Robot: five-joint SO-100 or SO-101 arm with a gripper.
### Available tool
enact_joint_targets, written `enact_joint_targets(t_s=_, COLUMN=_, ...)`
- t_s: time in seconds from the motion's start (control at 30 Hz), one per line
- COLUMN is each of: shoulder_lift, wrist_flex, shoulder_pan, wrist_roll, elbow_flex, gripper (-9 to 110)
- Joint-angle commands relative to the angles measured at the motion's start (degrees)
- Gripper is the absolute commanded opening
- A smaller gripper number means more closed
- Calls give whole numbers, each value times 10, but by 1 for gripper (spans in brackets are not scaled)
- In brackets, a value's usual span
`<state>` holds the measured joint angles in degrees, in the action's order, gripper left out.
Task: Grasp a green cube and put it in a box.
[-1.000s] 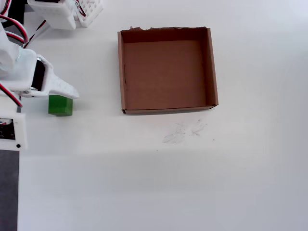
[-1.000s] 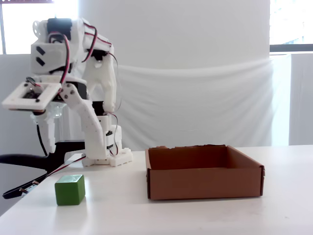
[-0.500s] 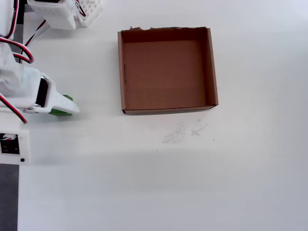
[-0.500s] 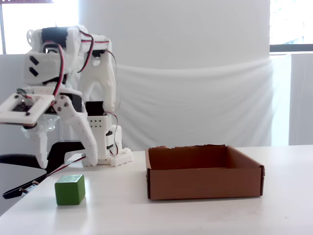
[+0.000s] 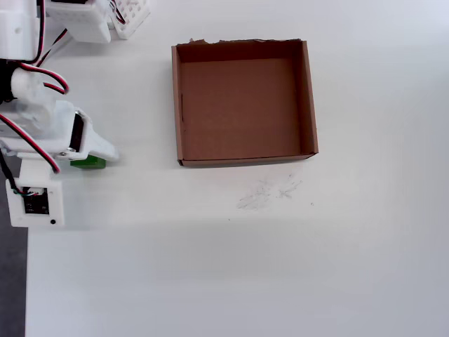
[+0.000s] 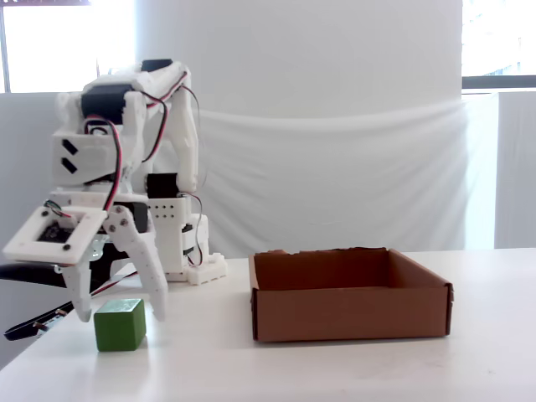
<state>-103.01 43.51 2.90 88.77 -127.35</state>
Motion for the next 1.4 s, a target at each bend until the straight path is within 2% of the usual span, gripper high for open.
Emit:
enact_joint_targets(t_s=0.0, shoulder_lift=-3, wrist_flex=-14, shoulder_pan=-11, wrist_roll=6, elbow_flex=-3, gripper=33)
enact_joint_targets(t_s=0.53, shoulder_lift=-10, wrist_flex=-40, shoulder_pan=-26, wrist_roll=6, elbow_flex=-37, gripper=23)
enact_joint_targets(t_s=1.37, shoulder_lift=-8, wrist_flex=-84, shoulder_pan=-33, wrist_roll=-4, elbow_flex=-59, gripper=17)
